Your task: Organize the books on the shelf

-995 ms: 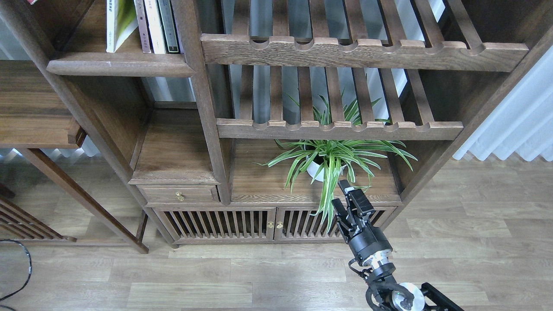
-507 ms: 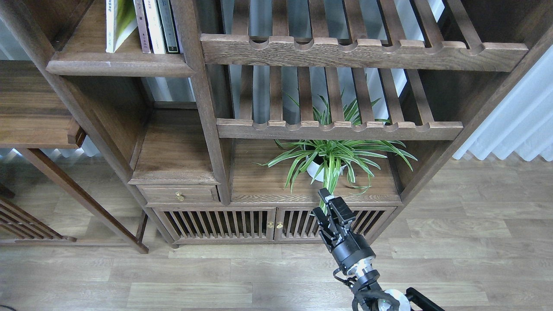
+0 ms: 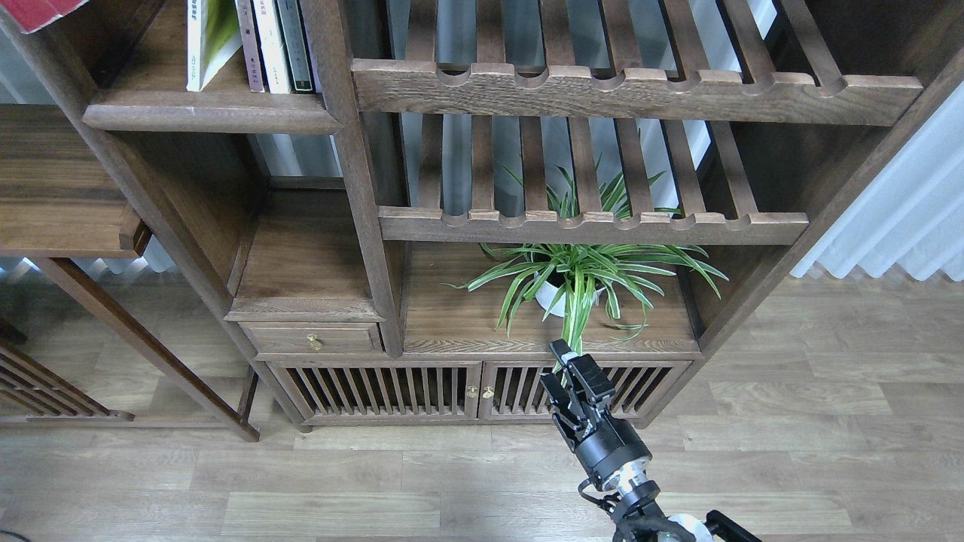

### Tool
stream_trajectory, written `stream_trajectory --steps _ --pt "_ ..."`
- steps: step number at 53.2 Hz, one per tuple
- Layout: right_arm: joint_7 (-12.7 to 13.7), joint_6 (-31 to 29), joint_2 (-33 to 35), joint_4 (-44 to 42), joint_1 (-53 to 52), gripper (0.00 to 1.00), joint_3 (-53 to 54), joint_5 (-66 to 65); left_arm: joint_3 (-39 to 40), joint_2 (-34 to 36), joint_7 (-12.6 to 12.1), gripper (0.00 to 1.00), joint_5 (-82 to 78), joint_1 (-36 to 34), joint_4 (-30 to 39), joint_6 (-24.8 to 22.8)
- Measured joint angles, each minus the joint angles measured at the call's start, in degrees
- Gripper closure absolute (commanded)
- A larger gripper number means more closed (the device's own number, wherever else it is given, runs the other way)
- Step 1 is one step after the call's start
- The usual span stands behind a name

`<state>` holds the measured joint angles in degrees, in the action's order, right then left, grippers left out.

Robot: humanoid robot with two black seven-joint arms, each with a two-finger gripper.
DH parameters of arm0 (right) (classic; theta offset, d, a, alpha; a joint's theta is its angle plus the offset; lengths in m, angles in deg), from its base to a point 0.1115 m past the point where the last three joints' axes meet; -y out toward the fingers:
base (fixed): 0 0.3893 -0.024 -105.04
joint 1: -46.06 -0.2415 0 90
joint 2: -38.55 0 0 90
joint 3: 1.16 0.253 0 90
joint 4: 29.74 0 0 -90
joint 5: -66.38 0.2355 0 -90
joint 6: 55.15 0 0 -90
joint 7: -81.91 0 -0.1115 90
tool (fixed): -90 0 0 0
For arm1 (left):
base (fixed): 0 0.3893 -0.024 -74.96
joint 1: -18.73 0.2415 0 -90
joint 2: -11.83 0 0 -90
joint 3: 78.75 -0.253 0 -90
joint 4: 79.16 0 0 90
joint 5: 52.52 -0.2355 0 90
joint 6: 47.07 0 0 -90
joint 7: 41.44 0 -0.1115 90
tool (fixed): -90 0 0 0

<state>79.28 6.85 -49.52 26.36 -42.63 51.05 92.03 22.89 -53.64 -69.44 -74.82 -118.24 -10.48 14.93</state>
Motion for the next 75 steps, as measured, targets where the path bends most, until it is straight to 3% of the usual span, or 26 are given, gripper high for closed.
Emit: stream_trajectory --steps 47,75 --pt "0.09 0.00 0.10 -0.21 0.01 0.13 -0.74 0.00 -1.12 4.71 0.00 0.99 -10.12 -2.00 -1.25 0.19" --pt "0.13 0.00 0.21 -0.10 0.17 0.12 -2.60 0.08 -7.57 2.85 0.00 0.98 -16.80 -3.52 -1.22 10.76"
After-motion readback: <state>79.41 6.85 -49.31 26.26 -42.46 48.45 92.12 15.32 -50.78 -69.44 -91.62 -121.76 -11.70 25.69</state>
